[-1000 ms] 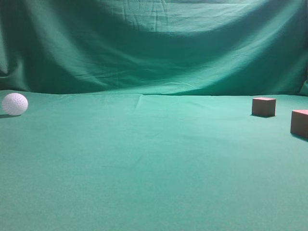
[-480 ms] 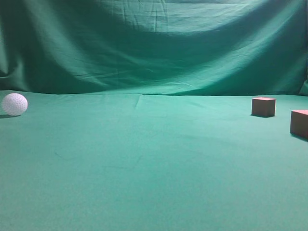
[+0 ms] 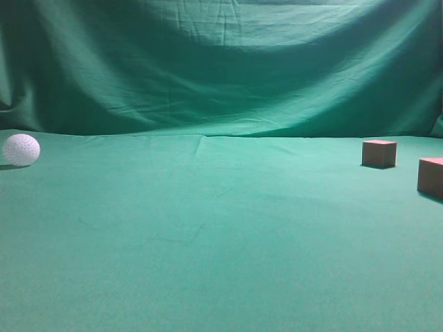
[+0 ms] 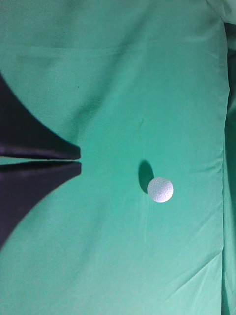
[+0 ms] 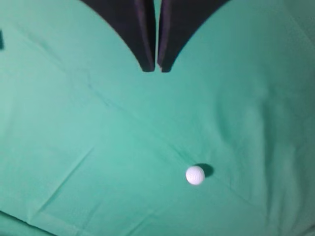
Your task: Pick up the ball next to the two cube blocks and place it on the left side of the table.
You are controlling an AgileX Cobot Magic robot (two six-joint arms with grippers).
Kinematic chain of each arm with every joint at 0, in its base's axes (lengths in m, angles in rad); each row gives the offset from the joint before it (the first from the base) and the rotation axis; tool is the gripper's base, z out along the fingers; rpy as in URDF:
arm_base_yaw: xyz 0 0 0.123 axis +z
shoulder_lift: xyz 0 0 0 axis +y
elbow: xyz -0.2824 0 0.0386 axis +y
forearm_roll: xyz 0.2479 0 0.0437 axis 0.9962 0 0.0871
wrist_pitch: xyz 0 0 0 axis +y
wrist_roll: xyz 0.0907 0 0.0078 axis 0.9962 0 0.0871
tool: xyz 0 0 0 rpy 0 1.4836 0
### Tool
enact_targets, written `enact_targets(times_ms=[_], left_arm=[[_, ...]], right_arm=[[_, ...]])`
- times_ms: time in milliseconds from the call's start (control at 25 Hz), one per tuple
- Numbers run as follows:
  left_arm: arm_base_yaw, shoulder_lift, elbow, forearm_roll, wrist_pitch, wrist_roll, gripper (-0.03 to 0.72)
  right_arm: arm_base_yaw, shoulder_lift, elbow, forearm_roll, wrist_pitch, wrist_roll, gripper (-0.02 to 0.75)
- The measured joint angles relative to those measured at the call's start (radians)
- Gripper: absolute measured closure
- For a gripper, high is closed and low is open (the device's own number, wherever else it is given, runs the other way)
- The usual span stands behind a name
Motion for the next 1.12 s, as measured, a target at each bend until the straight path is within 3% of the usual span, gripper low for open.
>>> enact_targets(times_ms=[400,600,720,1120], left_arm=[[0.000,0.000,0.000,0.000,0.000,0.000,0.688],[0.000,0.000,0.000,0.000,0.000,0.000,0.688],[0.000,0.000,0.000,0.000,0.000,0.000,0.688],[0.000,0.000,0.000,0.000,0.000,0.000,0.688]], right_arm=[[0.000,-0.253,0.327,-0.058,-0.075,0.000,0.738],[-0.010,-0.432,0.447,-0.160,-0.127,0.078,0.738],[-0.074,-0.549,0.525,-0.203,-0.185,0.125,0.738],[-0.433,-0.886,0.930,-0.214,-0.492,0.134,0.738]])
